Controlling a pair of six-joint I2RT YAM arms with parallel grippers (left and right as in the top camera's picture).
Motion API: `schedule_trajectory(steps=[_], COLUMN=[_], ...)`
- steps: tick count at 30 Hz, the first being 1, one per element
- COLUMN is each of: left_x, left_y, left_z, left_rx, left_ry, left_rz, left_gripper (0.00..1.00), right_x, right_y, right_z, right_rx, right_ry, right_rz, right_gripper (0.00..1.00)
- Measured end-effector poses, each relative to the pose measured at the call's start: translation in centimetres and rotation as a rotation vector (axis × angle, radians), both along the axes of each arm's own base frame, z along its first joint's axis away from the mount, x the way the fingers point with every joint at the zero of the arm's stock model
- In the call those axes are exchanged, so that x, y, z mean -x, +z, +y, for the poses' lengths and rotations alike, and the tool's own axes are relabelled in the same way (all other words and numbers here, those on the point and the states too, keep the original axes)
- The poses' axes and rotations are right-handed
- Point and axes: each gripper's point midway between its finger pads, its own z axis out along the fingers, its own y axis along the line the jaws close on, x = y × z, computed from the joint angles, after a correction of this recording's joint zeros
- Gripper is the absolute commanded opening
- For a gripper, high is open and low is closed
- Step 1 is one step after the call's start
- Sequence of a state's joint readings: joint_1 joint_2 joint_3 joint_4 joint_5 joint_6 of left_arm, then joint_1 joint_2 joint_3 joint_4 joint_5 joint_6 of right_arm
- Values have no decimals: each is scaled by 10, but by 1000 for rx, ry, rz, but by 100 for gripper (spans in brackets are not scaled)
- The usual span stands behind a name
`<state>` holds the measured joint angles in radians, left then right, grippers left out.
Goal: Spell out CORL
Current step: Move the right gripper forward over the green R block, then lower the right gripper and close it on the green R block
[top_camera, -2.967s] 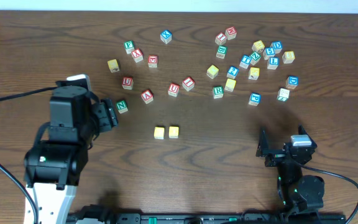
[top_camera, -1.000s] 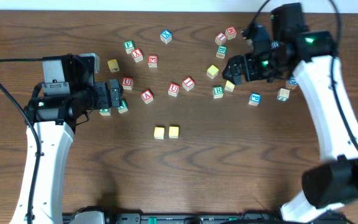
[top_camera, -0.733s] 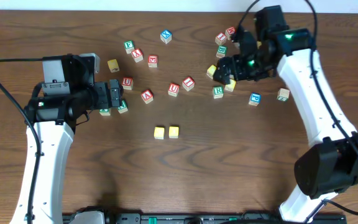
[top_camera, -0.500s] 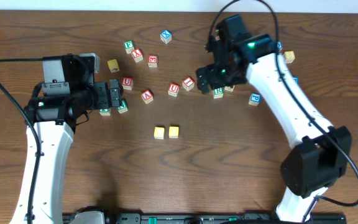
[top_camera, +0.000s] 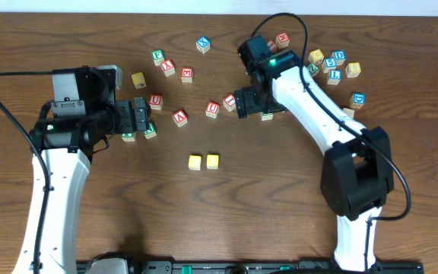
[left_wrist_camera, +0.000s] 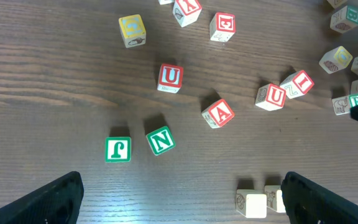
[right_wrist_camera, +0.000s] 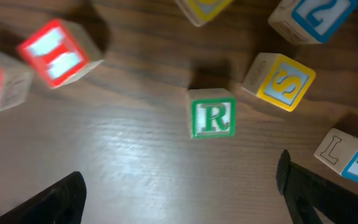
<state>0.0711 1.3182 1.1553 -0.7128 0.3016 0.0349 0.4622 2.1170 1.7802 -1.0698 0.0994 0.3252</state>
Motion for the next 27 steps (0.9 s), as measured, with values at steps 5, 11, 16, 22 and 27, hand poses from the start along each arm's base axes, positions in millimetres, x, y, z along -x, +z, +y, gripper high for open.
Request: schedule_trajectory(steps=[5,11,16,22,27], left_x=[0,0,0,0,0], left_y=[0,0,0,0,0], left_z=[0,0,0,0,0], left_rx=[0,0,0,0,0], left_ry=[0,0,0,0,0], left_rz=[0,0,0,0,0], left_gripper=[100,100,100,100,100], right_x=[-4,-13,-16,-17,-17], right_y=[-12,-11,-10,-10,-10], right_z=[-4,-4,-3,-3,-3], right_rx=[29,27,19,13,12], right_ry=[-41,-85,-102,-121,-124], right_rz=[0,-40,-54,-59,-59], right_gripper=[94,95,96,96,95])
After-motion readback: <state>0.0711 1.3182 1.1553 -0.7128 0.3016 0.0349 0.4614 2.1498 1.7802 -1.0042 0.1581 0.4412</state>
